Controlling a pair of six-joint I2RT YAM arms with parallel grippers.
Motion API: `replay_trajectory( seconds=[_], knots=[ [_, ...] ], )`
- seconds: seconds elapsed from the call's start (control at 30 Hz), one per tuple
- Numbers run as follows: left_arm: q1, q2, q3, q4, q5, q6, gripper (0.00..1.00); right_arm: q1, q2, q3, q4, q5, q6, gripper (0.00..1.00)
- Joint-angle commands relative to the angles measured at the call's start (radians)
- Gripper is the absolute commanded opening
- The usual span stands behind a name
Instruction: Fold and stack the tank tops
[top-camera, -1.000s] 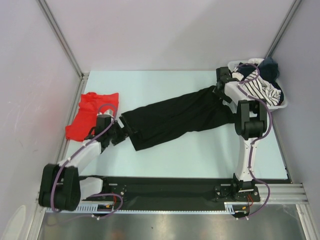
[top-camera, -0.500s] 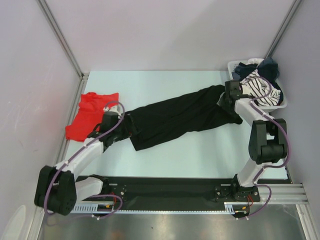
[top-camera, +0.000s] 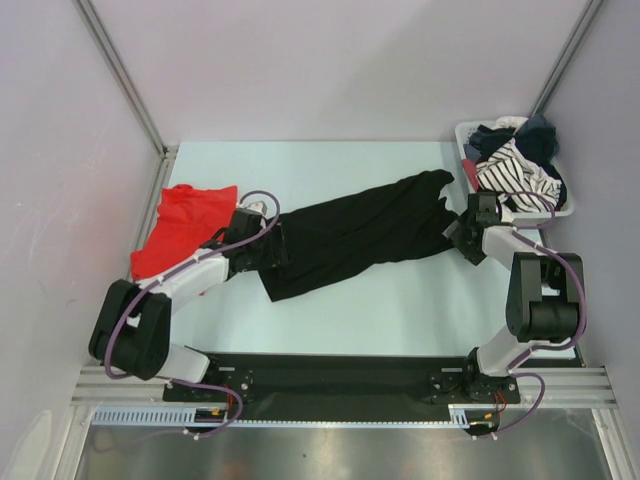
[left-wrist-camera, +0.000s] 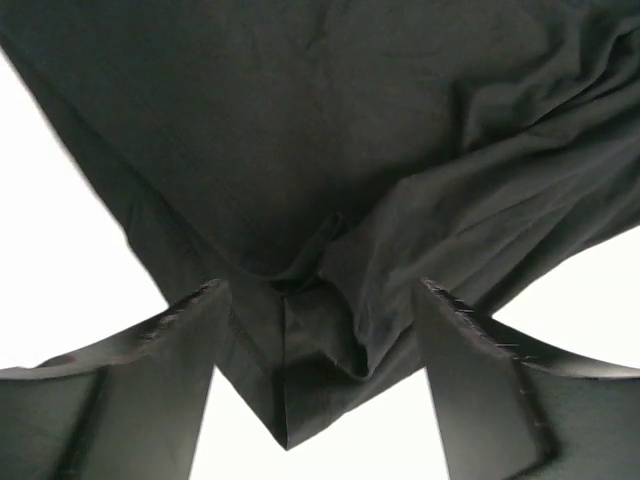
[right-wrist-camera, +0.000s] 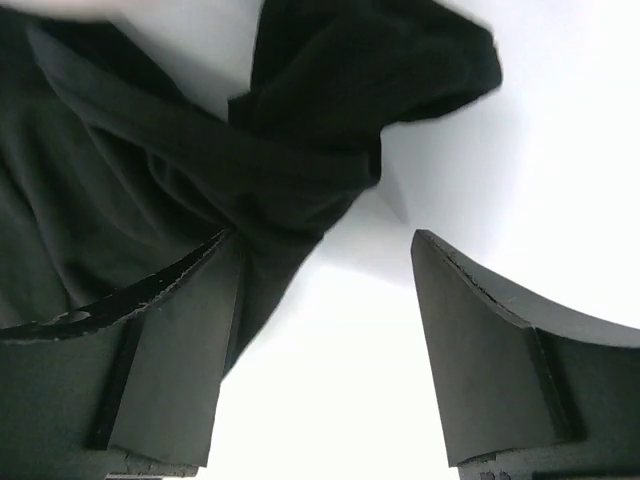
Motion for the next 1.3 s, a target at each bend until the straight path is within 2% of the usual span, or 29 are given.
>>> replay_trajectory(
  seconds=[0.0, 0.07, 0.17, 0.2, 0.23, 0.27, 0.37, 0.5, 0.57, 0.7, 0.8, 0.83, 0.87, 0.9, 1.27],
  knots=[
    [-0.021, 0.039, 0.068, 0.036, 0.007, 0.03, 0.76, -0.006, 0.008, -0.003, 0.125, -0.028, 0.012, 0.73],
    [-0.032, 0.059, 0.087, 0.033, 0.01, 0.033, 0.7, -0.01, 0.022, 0.001, 0.134, -0.023, 0.015, 0.72],
    [-0.041, 0.065, 0.091, 0.042, 0.012, 0.032, 0.52, -0.013, 0.042, 0.005, 0.147, -0.01, 0.018, 0.7],
    [-0.041, 0.067, 0.096, 0.041, 0.012, 0.032, 0.39, -0.014, 0.045, 0.003, 0.154, 0.001, 0.02, 0.69],
    [-0.041, 0.067, 0.099, 0.038, 0.01, 0.029, 0.33, -0.016, 0.047, 0.006, 0.154, 0.009, 0.022, 0.69],
    [-0.041, 0.067, 0.102, 0.032, 0.009, 0.024, 0.17, -0.017, 0.048, 0.008, 0.154, 0.015, 0.022, 0.68],
    [-0.034, 0.065, 0.11, 0.015, -0.003, 0.016, 0.0, -0.017, 0.038, 0.008, 0.144, 0.046, 0.022, 0.68],
    [0.005, 0.057, 0.09, 0.021, 0.012, -0.002, 0.0, -0.023, 0.005, -0.052, 0.2, 0.043, 0.025, 0.66],
    [0.057, 0.056, 0.079, 0.027, 0.036, -0.011, 0.0, -0.04, 0.014, -0.048, 0.204, 0.033, 0.028, 0.55],
    [0.14, 0.048, 0.042, 0.053, 0.076, -0.03, 0.0, -0.049, 0.03, -0.029, 0.187, 0.029, 0.032, 0.48],
    [0.157, 0.041, 0.041, 0.068, 0.069, -0.039, 0.0, -0.051, 0.022, -0.034, 0.193, 0.039, 0.031, 0.36],
    [0.158, 0.044, 0.041, 0.067, 0.069, -0.042, 0.0, -0.052, 0.022, -0.028, 0.191, 0.041, 0.028, 0.3],
    [0.158, 0.057, 0.045, 0.068, 0.069, -0.042, 0.0, -0.054, 0.021, -0.022, 0.185, 0.044, 0.025, 0.06],
    [0.158, 0.065, 0.053, 0.068, 0.069, -0.04, 0.0, -0.06, 0.025, -0.012, 0.171, 0.059, 0.025, 0.0],
    [0.158, 0.119, 0.028, 0.079, 0.066, -0.04, 0.04, -0.088, 0.085, 0.118, 0.075, 0.142, -0.026, 0.0]
  ],
)
